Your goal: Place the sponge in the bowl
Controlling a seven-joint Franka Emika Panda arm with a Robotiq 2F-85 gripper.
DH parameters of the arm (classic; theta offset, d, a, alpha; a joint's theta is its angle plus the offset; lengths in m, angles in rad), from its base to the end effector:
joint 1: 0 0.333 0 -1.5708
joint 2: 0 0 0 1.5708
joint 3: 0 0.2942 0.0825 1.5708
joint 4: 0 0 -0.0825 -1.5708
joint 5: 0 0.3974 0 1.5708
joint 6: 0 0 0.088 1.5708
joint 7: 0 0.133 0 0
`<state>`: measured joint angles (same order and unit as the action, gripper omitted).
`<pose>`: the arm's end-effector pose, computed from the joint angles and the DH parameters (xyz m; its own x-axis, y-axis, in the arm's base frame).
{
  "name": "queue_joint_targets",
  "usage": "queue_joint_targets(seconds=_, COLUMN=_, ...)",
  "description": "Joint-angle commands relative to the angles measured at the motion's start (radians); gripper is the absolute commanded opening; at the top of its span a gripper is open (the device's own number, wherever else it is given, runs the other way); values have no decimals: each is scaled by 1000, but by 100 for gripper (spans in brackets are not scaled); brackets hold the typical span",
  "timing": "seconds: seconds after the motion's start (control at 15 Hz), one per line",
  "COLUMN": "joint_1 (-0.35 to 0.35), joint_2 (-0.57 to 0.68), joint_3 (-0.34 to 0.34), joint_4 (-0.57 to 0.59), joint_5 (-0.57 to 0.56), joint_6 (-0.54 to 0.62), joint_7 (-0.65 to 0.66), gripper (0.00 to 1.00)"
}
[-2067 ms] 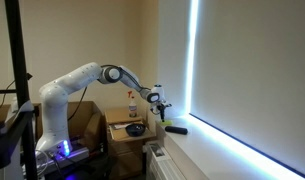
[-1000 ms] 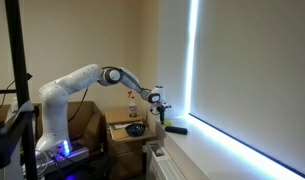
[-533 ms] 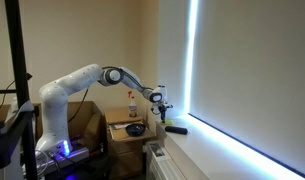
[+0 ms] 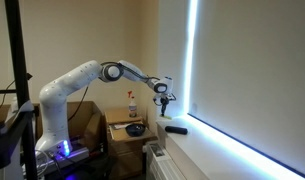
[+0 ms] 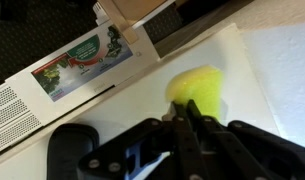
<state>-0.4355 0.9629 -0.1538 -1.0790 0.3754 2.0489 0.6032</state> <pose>0.6747 -0.3760 0.2006 0.2786 -0.9537 -0.1137 -0.9506 -0.2569 -0.1743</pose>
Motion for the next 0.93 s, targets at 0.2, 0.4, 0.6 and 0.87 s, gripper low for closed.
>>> queue_joint_targets(seconds=0.2, joint_1=-49, joint_2=-173, joint_3=9, joint_4=-101, joint_5=-28, joint_6=-396, joint_7=-176, gripper=1)
queue_joint_targets(seconds=0.4, joint_1=-49, joint_2=-215, joint_3=7, joint_4=-156, joint_5=-62, joint_6=-545, joint_7=-254, gripper=1)
queue_joint_targets(seconds=0.6, joint_1=-29, joint_2=-262, joint_3=10, joint_4=-257, joint_5=-104, joint_6=-644, joint_7=-337, gripper=1)
queue_joint_targets(seconds=0.87, joint_1=-11, joint_2=-202, joint_3=-28, joint_4=-174, joint_5=-82, joint_6=-724, joint_7=-357, gripper=5)
